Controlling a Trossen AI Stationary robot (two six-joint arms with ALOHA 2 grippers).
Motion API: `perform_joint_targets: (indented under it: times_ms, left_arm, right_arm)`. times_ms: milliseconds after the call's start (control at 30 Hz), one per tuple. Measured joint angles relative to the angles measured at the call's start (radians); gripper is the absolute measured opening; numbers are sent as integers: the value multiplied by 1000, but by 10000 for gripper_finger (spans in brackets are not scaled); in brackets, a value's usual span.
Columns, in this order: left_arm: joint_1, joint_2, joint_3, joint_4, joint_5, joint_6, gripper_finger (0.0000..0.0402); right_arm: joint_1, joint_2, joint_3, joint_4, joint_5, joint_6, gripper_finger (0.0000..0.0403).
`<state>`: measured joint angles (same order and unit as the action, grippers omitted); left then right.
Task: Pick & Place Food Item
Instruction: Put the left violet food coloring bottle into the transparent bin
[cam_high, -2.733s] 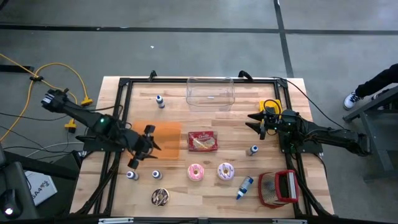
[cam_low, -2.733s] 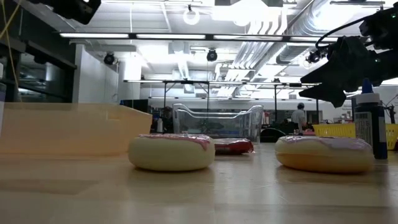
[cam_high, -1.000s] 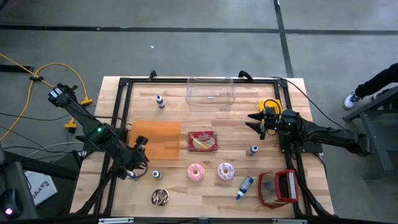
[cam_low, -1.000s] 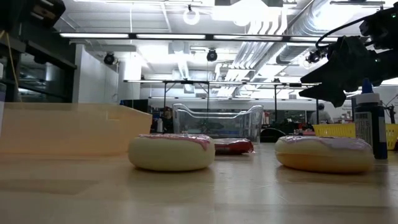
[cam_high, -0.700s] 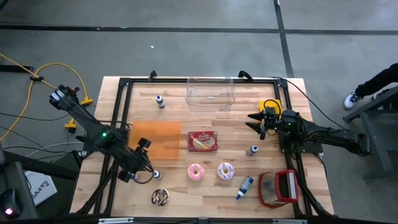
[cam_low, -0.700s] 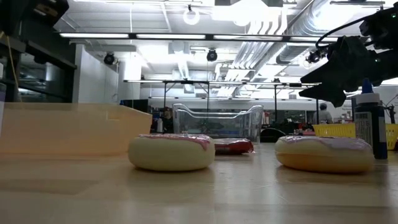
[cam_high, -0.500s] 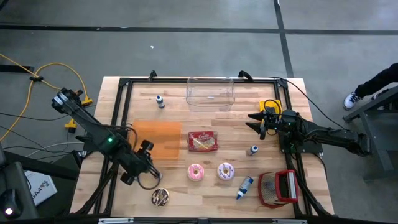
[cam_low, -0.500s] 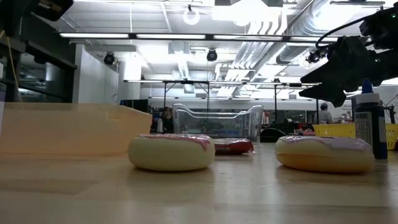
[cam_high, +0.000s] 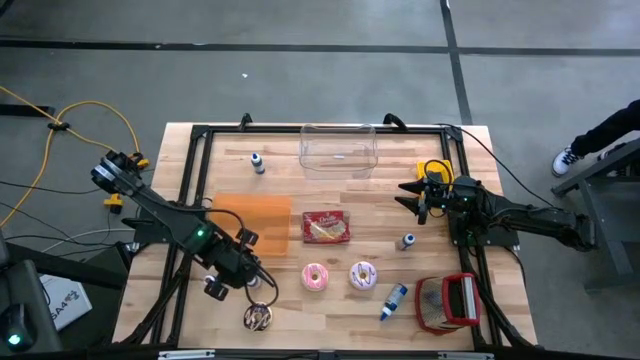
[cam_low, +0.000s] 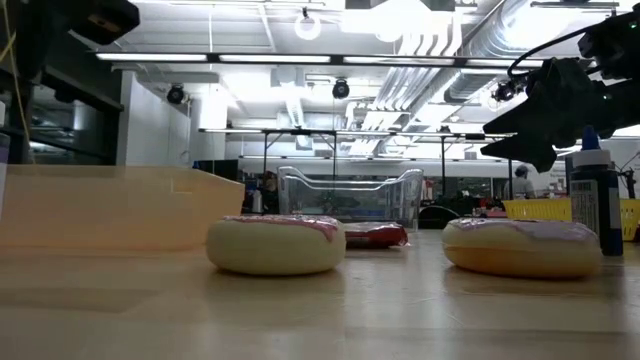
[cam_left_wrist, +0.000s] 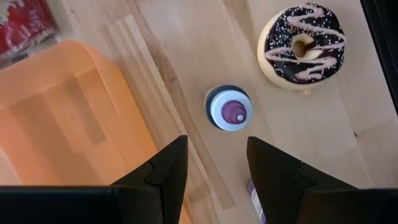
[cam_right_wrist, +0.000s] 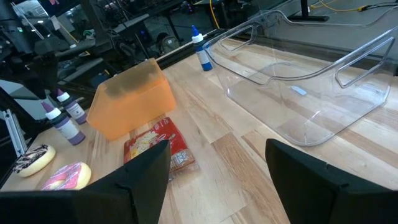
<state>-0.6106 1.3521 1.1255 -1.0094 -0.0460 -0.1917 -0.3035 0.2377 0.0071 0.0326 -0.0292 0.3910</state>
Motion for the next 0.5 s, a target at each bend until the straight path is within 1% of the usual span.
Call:
perform_joint_targets:
  times_ms: [433, 500]
  left_arm:
    - [-5, 0, 0, 15, -11, 7, 158]
    - [-9, 0, 0, 15, -11, -12, 158]
  right_arm:
    - [0, 0, 0, 0, 0, 0, 250]
    - [0, 0, 0, 0, 0, 0, 250]
